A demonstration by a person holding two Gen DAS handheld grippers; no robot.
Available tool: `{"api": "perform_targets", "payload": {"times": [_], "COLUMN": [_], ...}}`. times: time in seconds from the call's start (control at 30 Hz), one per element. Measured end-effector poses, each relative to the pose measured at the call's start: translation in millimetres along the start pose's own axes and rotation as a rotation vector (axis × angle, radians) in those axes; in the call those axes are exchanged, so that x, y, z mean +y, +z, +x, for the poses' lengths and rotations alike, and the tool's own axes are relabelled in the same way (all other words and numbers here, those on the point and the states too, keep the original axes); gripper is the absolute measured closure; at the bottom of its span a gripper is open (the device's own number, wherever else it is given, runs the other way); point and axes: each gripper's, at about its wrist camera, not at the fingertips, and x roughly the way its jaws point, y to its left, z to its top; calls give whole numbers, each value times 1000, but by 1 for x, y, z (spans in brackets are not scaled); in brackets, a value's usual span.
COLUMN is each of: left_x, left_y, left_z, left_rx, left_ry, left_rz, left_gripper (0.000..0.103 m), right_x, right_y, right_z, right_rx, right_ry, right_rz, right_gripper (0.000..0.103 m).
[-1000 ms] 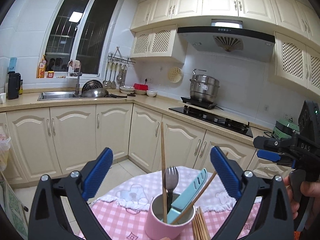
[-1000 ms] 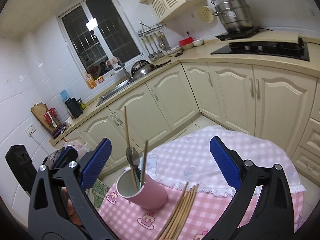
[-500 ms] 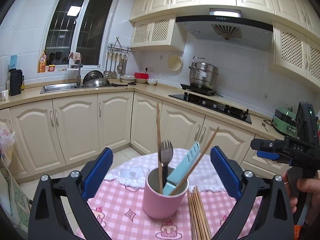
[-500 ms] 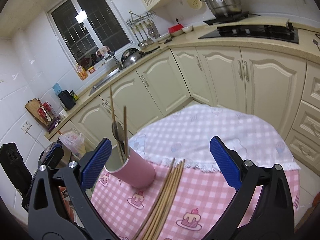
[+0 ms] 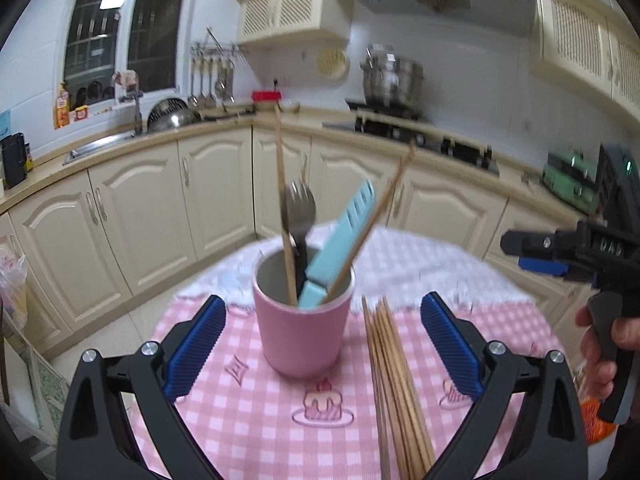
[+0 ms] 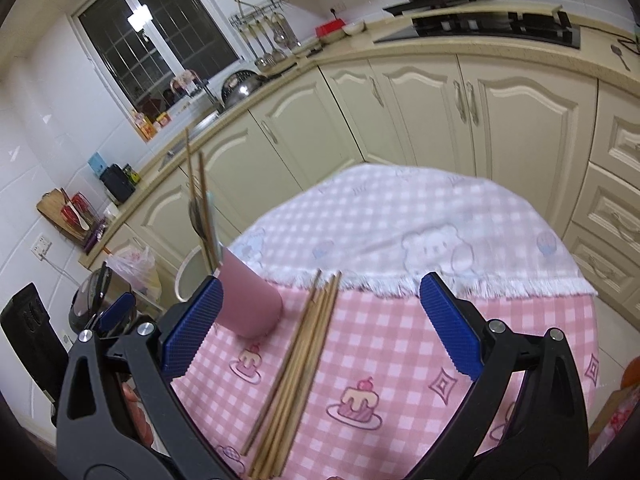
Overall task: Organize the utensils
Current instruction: 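Withdraw both grippers from the cup back toward the chopstick bundle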
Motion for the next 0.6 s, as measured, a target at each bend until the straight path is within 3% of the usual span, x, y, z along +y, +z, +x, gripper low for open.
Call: {"api": "perform_targets", "payload": {"times": [0.27,0.6], "left_x": [-16,-16], "left_y": [-32,-56], "left_z": [38,69], "left_rx": [179,304], "left_ry": [11,15], "left_rz": [83,104], "left_gripper": [7,7], "right_x": [-14,-23], "right_y": [-22,-41], "right_z": [13,26], "right_rx": [75,147], "right_ry": [-33,-73], "right_rz": [23,30], "right_gripper": [6,6]}}
